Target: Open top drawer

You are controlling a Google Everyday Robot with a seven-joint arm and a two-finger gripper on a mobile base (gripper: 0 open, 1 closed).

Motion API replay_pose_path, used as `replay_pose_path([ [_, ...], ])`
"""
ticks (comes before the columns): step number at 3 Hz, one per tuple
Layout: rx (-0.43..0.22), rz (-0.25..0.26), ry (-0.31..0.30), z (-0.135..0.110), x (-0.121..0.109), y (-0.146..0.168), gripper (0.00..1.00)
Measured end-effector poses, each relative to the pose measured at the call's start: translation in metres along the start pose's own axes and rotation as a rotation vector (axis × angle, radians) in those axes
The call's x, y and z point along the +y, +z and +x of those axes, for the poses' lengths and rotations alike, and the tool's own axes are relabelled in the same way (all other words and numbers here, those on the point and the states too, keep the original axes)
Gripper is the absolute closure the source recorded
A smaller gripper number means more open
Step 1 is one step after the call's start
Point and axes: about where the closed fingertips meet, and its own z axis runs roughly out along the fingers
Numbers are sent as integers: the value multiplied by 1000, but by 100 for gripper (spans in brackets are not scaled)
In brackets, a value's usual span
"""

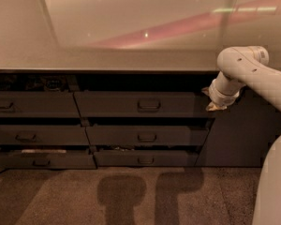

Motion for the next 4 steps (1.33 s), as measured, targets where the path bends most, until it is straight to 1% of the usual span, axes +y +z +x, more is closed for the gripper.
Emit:
replay_pose_path([
  [1,-1,1,-6,0,4,0,100],
  [4,1,5,-7,1,0,-22,100],
])
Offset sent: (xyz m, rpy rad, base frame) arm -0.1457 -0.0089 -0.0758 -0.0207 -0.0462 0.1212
